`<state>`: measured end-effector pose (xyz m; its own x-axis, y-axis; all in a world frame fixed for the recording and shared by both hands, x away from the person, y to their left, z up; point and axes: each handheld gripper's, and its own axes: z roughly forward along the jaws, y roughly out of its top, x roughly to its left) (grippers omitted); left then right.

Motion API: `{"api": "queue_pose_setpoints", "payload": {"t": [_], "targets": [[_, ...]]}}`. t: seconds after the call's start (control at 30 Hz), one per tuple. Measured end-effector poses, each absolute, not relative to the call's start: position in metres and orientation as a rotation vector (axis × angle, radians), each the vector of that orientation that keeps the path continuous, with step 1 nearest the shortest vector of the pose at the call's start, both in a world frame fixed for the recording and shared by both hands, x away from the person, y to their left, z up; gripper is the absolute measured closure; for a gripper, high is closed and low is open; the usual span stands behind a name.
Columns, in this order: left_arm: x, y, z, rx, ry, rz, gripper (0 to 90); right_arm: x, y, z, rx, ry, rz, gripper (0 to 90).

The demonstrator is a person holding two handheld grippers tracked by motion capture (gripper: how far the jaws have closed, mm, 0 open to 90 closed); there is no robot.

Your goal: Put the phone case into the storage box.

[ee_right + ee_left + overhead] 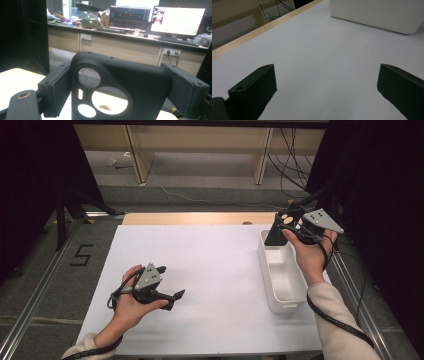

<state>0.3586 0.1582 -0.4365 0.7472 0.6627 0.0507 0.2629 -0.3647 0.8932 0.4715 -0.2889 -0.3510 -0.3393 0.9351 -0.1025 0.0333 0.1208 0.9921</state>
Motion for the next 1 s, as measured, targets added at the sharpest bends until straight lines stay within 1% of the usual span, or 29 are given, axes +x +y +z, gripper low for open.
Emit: {"api": "queue_pose_setpoints", "payload": {"t": [1.0], "targets": [[0.3586, 0.1583, -0.4365, 1.949, 0.704, 0.506, 1.9, 0.4809, -0.2864, -0.3517, 0.983, 1.548, 1.324, 15.4]]}}
